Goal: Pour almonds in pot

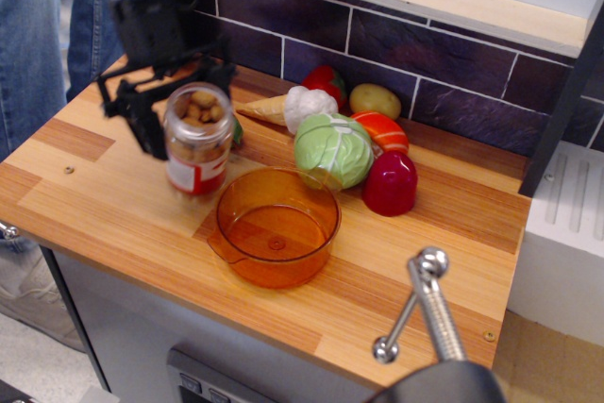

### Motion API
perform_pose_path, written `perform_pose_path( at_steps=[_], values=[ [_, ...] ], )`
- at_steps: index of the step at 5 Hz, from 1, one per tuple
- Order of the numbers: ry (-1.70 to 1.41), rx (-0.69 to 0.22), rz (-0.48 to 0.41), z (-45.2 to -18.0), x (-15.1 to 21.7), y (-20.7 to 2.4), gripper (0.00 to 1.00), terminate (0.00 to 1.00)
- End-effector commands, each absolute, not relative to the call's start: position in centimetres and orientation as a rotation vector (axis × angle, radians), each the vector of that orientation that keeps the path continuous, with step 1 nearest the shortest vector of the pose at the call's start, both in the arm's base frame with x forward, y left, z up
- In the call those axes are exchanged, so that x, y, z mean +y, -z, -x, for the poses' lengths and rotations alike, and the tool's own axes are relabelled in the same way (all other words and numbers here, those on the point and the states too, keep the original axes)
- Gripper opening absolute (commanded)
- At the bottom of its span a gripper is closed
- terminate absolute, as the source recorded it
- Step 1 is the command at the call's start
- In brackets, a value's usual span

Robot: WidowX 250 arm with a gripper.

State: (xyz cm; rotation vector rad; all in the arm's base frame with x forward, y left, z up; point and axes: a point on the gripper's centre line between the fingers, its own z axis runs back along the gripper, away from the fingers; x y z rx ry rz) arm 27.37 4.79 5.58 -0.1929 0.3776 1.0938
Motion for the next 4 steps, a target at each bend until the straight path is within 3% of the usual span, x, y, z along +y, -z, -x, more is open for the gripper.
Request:
perform_pose_path(
  at_steps=[1,3,4],
  values=[
    [-1.065,0.064,0.133,-29.1,4.2,-8.5,0.00,0.00],
    [-0.964,-0.349,0.027,-29.8,3.2,-9.0,0.00,0.00],
    [-0.924,-0.493,0.016,-30.0,3.0,-9.4,0.00,0.00]
  ],
)
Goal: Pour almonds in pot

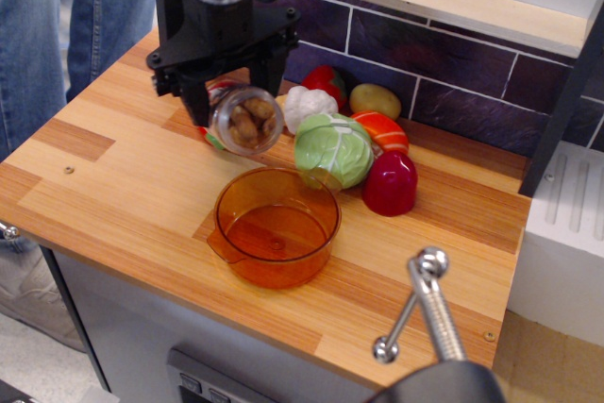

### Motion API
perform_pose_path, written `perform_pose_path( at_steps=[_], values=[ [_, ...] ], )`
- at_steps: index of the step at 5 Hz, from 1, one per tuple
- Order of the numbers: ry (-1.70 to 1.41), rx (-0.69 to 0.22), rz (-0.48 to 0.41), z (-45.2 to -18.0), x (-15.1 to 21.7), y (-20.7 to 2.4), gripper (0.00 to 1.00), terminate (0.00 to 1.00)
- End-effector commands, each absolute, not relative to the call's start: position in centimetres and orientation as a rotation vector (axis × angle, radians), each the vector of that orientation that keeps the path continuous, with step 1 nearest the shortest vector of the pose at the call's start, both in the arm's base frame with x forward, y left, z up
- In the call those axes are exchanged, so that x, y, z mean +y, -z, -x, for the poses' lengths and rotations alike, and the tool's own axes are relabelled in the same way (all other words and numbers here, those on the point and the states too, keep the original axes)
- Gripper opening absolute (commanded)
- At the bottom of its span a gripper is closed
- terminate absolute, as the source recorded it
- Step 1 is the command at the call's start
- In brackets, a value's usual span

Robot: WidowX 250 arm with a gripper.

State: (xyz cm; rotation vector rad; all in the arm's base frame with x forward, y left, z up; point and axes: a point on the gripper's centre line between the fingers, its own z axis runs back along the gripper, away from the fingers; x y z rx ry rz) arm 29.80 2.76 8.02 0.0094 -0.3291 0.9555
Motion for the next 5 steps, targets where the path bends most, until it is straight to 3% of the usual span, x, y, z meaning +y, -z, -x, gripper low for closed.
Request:
perform_pose_path(
  at_steps=[1,5],
  values=[
    [-0.907,-0.578,0.005,-30.2,2.9,-9.7,0.00,0.00],
    [-0.767,-0.900,-0.071,-30.7,1.7,-9.0,0.00,0.00]
  ],
)
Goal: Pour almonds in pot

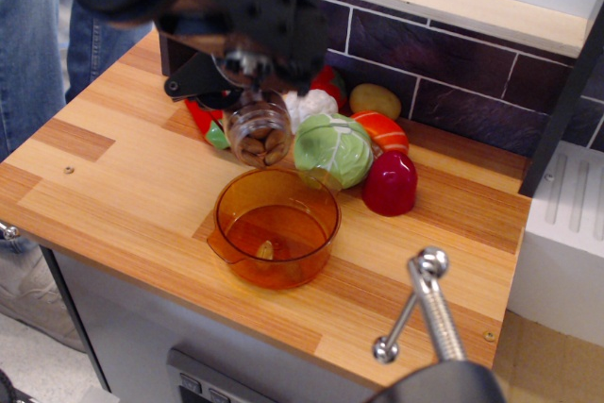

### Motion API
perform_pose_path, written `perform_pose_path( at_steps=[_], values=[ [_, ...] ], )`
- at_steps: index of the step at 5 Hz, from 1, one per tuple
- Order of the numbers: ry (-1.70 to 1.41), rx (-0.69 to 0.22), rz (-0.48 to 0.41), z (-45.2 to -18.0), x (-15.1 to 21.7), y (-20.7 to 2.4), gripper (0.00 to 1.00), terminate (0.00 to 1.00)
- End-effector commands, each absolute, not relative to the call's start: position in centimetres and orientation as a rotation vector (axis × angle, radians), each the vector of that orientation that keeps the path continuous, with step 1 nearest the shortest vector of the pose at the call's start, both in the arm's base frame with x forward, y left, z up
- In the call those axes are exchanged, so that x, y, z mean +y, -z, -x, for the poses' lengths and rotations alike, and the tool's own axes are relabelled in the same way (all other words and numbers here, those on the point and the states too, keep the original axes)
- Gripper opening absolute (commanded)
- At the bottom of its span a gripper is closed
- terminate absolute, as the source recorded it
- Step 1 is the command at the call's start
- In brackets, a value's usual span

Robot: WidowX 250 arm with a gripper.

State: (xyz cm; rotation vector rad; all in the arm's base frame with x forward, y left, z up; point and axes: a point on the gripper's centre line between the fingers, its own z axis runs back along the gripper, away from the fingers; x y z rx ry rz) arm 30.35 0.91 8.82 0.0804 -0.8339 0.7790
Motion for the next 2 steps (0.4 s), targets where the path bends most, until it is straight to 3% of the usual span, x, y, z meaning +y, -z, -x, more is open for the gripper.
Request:
perform_pose_path(
  at_steps=[1,2],
  values=[
    [-0.715,-0.970,-0.076,-31.15,1.81,-8.91,0.00,0.00],
    [-0.707,-1.007,-0.081,-31.47,1.75,-8.56,0.00,0.00]
  ],
)
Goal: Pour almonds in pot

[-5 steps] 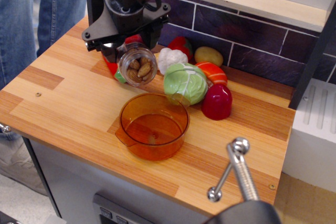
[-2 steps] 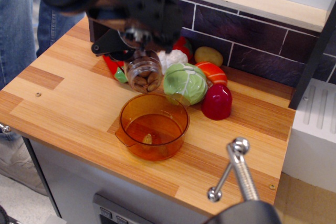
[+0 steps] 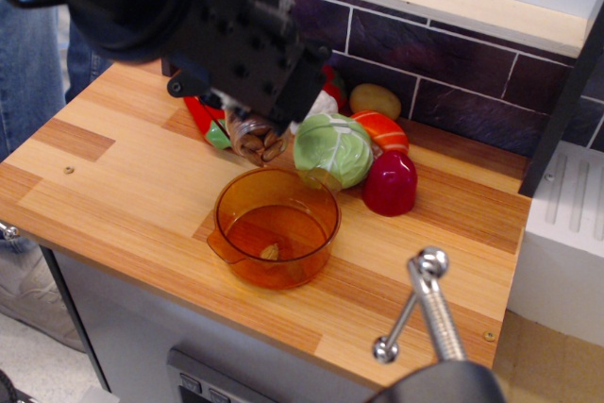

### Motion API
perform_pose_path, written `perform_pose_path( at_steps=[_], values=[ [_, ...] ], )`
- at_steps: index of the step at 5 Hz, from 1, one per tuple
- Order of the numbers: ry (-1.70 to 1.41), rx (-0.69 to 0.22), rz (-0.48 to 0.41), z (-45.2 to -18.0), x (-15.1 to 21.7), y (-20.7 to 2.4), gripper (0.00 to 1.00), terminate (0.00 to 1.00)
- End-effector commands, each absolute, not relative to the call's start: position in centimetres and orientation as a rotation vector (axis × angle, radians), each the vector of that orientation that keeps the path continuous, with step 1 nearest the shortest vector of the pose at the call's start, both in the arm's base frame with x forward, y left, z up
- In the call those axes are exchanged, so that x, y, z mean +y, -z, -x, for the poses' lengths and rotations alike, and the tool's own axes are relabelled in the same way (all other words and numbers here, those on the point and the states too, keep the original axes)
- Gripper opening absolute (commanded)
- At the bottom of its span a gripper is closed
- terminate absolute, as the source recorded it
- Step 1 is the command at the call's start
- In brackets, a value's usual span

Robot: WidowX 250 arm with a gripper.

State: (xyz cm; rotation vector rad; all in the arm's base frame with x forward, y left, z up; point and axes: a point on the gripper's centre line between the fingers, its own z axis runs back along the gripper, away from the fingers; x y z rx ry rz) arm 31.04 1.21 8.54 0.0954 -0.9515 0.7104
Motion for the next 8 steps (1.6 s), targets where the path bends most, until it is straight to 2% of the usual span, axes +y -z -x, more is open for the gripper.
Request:
perform_pose_path(
  at_steps=[1,2,4,5,6,7,8],
  values=[
    [-0.685,-1.026,-0.070,-31.4,1.0,-9.0,0.00,0.00],
    [-0.652,-1.032,-0.052,-30.8,-0.1,-9.2,0.00,0.00],
    [-0.568,-1.153,-0.019,-29.6,-1.4,-9.8,0.00,0.00],
    [-0.551,-1.191,-0.062,-30.2,-1.0,-9.3,0.00,0.00],
    [-0.523,-1.206,-0.060,-30.1,-1.1,-9.6,0.00,0.00],
    [-0.540,-1.122,-0.070,-29.6,-1.2,-9.3,0.00,0.00],
    [-0.574,-1.066,-0.050,-29.5,-1.0,-9.6,0.00,1.00]
  ],
)
